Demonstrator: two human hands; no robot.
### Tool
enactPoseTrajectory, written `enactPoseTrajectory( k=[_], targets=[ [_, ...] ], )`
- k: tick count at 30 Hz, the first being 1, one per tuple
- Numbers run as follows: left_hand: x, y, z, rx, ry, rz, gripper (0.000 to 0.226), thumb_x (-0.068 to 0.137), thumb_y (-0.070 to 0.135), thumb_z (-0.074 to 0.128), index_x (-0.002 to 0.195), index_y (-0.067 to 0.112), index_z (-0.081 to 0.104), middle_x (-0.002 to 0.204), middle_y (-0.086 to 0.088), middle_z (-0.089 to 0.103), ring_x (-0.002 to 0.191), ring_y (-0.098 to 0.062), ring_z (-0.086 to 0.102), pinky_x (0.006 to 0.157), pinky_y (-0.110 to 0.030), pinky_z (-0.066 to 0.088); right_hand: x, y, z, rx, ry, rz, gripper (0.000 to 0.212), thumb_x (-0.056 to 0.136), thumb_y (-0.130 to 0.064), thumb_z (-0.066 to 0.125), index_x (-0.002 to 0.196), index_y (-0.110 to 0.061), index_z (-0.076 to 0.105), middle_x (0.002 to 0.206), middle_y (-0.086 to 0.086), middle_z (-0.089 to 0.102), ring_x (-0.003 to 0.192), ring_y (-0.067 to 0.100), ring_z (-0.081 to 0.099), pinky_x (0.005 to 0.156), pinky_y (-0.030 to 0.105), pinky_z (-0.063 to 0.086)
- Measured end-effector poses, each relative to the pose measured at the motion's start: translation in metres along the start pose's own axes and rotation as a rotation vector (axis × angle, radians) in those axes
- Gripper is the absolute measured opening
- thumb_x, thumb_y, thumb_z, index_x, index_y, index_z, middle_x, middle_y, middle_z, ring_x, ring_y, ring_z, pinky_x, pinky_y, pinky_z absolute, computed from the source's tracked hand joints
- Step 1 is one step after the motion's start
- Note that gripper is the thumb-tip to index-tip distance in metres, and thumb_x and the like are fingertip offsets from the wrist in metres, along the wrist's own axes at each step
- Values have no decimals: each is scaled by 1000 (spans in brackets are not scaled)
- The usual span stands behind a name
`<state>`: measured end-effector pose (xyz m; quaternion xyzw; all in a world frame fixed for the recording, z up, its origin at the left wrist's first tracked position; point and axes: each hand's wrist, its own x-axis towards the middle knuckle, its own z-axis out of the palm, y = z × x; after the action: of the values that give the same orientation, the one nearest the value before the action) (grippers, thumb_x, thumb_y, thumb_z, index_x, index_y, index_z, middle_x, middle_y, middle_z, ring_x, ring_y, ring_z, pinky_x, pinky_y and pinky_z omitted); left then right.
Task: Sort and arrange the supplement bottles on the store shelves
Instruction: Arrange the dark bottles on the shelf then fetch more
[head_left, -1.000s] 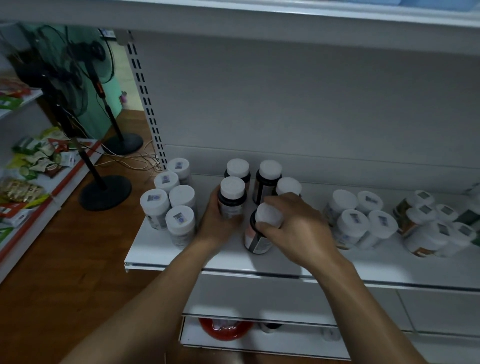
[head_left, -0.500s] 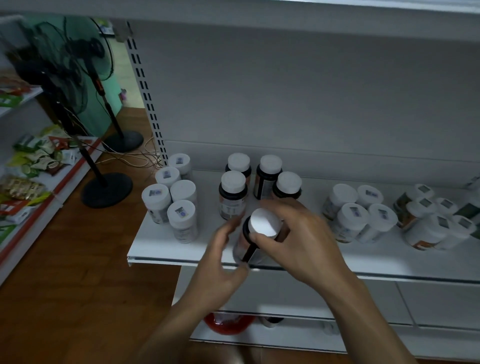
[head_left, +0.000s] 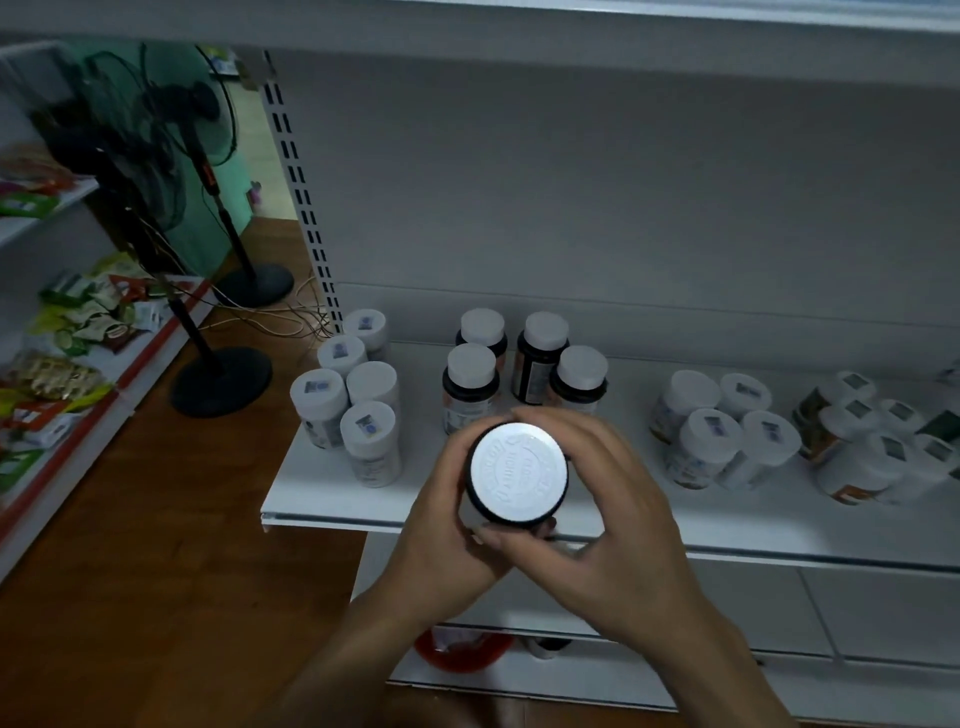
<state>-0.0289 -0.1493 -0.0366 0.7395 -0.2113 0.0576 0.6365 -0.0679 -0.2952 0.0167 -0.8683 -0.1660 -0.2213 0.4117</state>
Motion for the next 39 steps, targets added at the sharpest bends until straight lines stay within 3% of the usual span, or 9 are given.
enactPoseTrajectory(
  k=[4,7,10,13,16,20,24,29,39],
  targets=[
    [4,8,1,10,-30,49,74,69,26,81,130,47,45,129,19,57,125,-13,55,101,-31,48,-1,-2,-6,8,56,-36,66,73,-45,77,131,-25,54,131,-16,55,125,4,50,102,15,36],
    [2,8,0,39,-64,36,74,71,27,81,133,43,43,134,20,53,128,-9,51,102,-23,45,-4,0,-6,94,77,11,62,71,-42,79,127,-29,55,128,-17,58,123,7,54,99,17,40],
    [-3,5,-5,55,-114,-6,73,73,35,79,135,41,41,136,21,51,129,-6,50,101,-22,46,-9,6,-6,365,125,168,58,71,-36,79,124,-29,56,121,-15,62,116,11,59,91,18,47],
    [-6,1,-6,78,-132,-42,70,70,38,79,130,45,43,128,21,54,121,-10,54,96,-32,51,-12,16,-7,645,202,357,62,68,-34,75,126,-27,53,115,-13,65,108,10,63,83,21,51],
    [-5,4,-5,-6,-63,-54,68,69,34,80,128,43,47,126,18,57,122,-13,55,98,-33,52,-13,28,-5,776,215,534,65,69,-39,69,131,-37,49,118,-14,66,109,12,65,80,30,55],
    [0,13,-1,-100,20,-10,74,70,28,79,135,32,43,131,11,56,128,-19,52,103,-43,49,-10,36,-1,984,187,748,46,80,-32,57,126,-26,58,119,5,69,112,26,64,78,39,56],
    [6,34,6,-131,29,94,82,70,20,81,139,20,37,134,6,56,130,-23,52,105,-42,47,-9,25,10,1192,85,883,40,101,-34,40,124,-12,64,121,14,68,114,28,64,90,44,53],
    [14,49,16,-87,-43,138,87,65,16,84,138,24,38,135,15,55,128,-14,54,103,-26,45,-10,8,25,1439,70,895,40,99,-30,39,120,-13,68,126,14,65,117,26,61,104,42,44],
    [12,52,17,-35,-36,218,80,68,24,84,137,30,44,134,3,55,128,-25,53,103,-43,46,-10,10,19,1451,91,908,40,98,-32,41,113,-11,72,121,13,67,119,24,59,108,42,37]
  ],
)
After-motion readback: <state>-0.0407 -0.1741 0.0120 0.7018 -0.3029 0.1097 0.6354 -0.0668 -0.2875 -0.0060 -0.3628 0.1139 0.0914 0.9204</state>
